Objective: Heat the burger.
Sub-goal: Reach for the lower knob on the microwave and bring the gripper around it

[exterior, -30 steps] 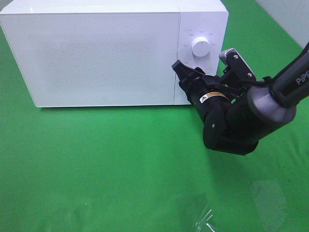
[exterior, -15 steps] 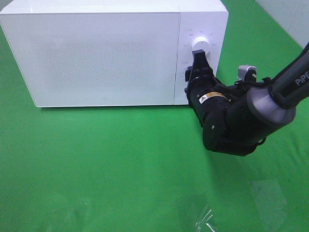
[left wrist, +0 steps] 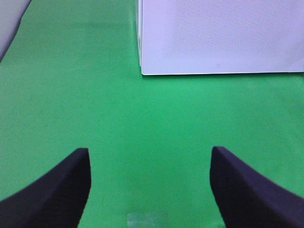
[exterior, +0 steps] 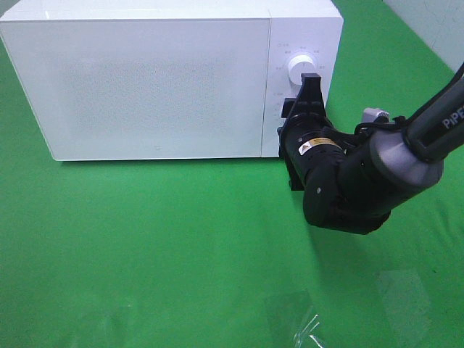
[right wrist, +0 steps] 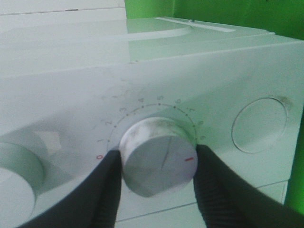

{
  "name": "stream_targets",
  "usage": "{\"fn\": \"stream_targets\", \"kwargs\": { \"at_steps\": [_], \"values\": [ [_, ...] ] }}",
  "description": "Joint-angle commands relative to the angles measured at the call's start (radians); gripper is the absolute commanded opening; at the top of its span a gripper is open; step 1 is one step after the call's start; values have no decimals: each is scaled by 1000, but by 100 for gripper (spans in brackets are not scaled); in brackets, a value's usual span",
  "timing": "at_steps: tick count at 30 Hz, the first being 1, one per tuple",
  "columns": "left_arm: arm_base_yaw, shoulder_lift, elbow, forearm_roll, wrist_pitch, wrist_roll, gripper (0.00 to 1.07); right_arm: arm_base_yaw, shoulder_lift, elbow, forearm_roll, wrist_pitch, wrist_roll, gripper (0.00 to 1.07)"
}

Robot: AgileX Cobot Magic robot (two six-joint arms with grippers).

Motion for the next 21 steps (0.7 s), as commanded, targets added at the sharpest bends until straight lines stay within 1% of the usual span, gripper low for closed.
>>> {"fn": "stream_targets", "kwargs": {
  "at_steps": [1,6,8,11,12,13,15,18,20,21],
  "values": [
    [2,-16,2,-9,2,-1,65,0,-14,-47,-115,-46,17,1],
    [2,-16,2,-9,2,-1,65,0,-14,-47,-101,-46,17,3],
    [2,-16,2,-9,2,-1,65,0,-14,-47,-75,-46,16,9],
    [2,-16,2,-9,2,-1,65,0,-14,-47,-66,-46,14,11],
    [2,-16,2,-9,2,-1,65,0,-14,-47,-39,-46,4,15],
    [2,-16,2,-9,2,-1,65,0,-14,-47,-39,-46,4,15],
    [2,-16,2,-9,2,-1,65,0,-14,-47,20,-51,-46,25],
    [2,-16,2,-9,2,-1,65,0,-14,-47,30,-57,-59,28],
    [2,-16,2,-9,2,-1,65,0,-15,-47,62,-72,-99,38],
    [2,-16,2,-9,2,-1,65,0,-15,-47,62,-72,-99,38]
  ]
}}
